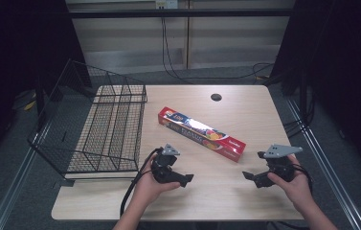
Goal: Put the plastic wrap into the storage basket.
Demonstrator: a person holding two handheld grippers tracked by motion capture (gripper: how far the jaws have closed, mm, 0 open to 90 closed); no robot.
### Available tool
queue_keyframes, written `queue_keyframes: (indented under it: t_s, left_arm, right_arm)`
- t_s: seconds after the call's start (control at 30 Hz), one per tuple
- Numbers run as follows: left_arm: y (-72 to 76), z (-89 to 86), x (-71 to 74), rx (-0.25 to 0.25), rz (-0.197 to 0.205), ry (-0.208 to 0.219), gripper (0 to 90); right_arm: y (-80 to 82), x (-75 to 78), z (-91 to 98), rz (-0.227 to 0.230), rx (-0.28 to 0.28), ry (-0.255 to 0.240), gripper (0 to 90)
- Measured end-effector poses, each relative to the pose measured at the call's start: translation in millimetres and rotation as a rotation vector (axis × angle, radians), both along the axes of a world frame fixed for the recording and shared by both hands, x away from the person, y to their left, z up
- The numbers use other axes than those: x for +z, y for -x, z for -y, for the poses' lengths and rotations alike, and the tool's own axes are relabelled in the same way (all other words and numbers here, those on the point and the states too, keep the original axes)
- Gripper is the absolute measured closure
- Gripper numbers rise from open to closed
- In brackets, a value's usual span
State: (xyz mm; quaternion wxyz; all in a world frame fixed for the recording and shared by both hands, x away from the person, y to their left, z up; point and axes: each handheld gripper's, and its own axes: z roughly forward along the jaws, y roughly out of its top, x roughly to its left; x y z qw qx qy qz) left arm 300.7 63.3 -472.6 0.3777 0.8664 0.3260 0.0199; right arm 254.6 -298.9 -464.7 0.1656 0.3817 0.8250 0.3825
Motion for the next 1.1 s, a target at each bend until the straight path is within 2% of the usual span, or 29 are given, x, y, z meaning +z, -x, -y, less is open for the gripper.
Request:
queue_keyframes:
  t_s: [0.07, 0.2, 0.23, 0.27, 0.33, 0.5, 0.57, 0.7, 0.73, 0.8, 0.83, 0.93, 1.1]
  left_arm:
    - [-0.1, 1.5, -0.4, 0.005, -0.001, 0.009, 5.3]
    - [-3.0, 2.6, 2.8, -0.012, 0.001, 0.000, 5.3]
    - [-3.8, 3.1, 4.4, -0.018, -0.017, 0.009, 5.4]
    - [-4.2, 4.6, 4.7, -0.010, -0.009, 0.011, 5.5]
    - [-5.7, 5.5, 6.3, -0.025, -0.018, 0.010, 5.6]
    - [-14.3, 16.6, 15.4, -0.044, -0.008, -0.006, 5.3]
    - [-16.3, 18.9, 17.6, -0.048, -0.017, 0.001, 5.1]
    - [-26.1, 27.9, 25.5, -0.063, -0.026, 0.014, 5.0]
    - [-31.7, 31.8, 29.5, -0.082, -0.020, -0.007, 5.0]
    - [-37.2, 36.2, 32.7, -0.092, -0.025, -0.003, 4.8]
    - [-37.2, 36.2, 32.7, -0.092, -0.025, -0.003, 4.3]
    - [-49.2, 42.3, 38.0, -0.096, -0.048, 0.004, 3.2]
    - [-59.9, 47.4, 42.2, -0.100, -0.054, 0.007, 2.1]
  right_arm:
    - [-0.1, -0.2, -0.3, -0.002, -0.004, 0.002, 3.1]
    - [-1.3, -0.6, 0.3, 0.003, -0.002, 0.001, 3.1]
    - [-1.1, -0.6, 0.1, 0.000, -0.005, 0.001, 3.1]
    - [-1.3, -0.7, -0.2, -0.003, 0.002, -0.001, 3.1]
    - [-1.0, -1.0, -0.8, -0.004, 0.001, 0.000, 3.1]
    - [-0.8, -1.5, -1.8, -0.007, 0.010, 0.002, 3.1]
    - [-0.9, -1.5, -1.7, -0.007, 0.010, 0.002, 3.1]
    - [-0.9, -1.1, -1.1, -0.009, 0.013, -0.004, 3.2]
    - [-0.8, -1.1, -1.1, -0.006, 0.013, -0.002, 3.1]
    - [-0.5, -0.5, -0.7, -0.005, 0.010, -0.005, 3.1]
    - [-0.4, -0.4, -0.6, -0.007, 0.010, -0.008, 3.2]
    - [-0.8, -0.4, -0.4, -0.005, 0.011, -0.012, 3.2]
    - [-0.5, -0.2, -0.3, -0.006, 0.013, -0.014, 3.3]
